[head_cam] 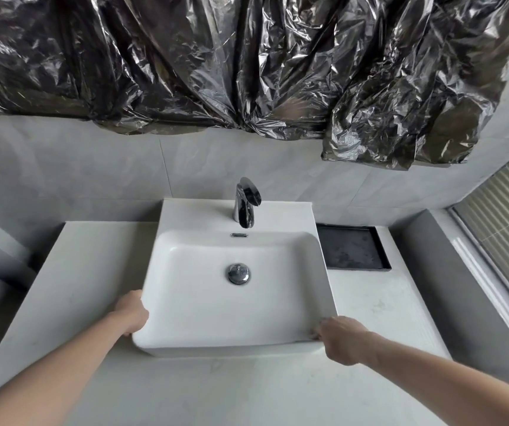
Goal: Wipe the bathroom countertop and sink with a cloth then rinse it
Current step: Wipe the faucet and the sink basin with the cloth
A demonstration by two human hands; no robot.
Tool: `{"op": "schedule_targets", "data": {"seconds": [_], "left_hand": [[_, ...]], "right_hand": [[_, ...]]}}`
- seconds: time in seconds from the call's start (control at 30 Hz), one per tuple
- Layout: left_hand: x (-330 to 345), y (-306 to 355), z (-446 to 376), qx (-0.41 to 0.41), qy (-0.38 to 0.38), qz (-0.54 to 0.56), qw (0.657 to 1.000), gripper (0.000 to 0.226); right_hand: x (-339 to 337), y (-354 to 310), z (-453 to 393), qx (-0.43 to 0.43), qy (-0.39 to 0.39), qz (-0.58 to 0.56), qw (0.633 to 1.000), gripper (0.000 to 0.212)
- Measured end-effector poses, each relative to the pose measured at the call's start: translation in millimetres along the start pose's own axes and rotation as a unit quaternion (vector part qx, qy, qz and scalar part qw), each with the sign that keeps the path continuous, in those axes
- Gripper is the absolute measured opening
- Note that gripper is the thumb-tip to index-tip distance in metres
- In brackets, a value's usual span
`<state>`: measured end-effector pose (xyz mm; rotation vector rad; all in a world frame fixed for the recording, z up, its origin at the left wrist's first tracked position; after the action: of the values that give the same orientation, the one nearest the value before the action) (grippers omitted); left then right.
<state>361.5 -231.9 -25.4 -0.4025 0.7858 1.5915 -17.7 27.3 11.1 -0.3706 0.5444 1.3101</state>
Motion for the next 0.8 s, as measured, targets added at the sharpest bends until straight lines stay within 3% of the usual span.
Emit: {"op": "schedule_targets", "data": {"seconds": [0.27,0.4,0.47,0.57,0.67,0.8], "left_hand": [[12.1,3.7,-4.2,-0.047,0.053,-0.036,0.997,0.04],[14.1,6.5,-3.5,-0.054,0.072,-0.038,0.995,0.033],[15.8,6.8,-5.2,-0.061,0.076,-0.035,0.995,0.033],[18.0,7.1,-6.4,-0.068,0.078,-0.029,0.994,0.034],[18.3,5.3,-9.5,-0.068,0.078,-0.023,0.994,0.038],[15.7,5.7,-11.5,-0.069,0.074,-0.004,0.995,0.035]], "right_hand": [[-16.0,31.7,-60.4,-0.056,0.066,0.162,0.983,0.041],[-33.7,50.6,-102.2,-0.028,0.092,0.205,0.974,0.024],[-33.0,66.0,-141.6,-0.036,0.136,0.187,0.972,0.015],[-54.0,65.5,-142.0,-0.004,0.169,0.073,0.983,0.024],[-83.0,65.7,-139.8,-0.01,0.19,0.077,0.979,0.041],[-104.9,70.3,-150.8,-0.022,0.21,0.089,0.974,0.044]]}}
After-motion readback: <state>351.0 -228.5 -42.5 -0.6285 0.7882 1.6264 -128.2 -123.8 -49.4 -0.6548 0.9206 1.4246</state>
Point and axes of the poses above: each hand's wrist, its own z-axis away from the middle knuckle, its own x-axis out of the palm, y = z × x, the point moved 1 cm from there along -z, towards the middle knuckle, and after that the axes turned 12 degrees about -y, right-handed, at the moved point
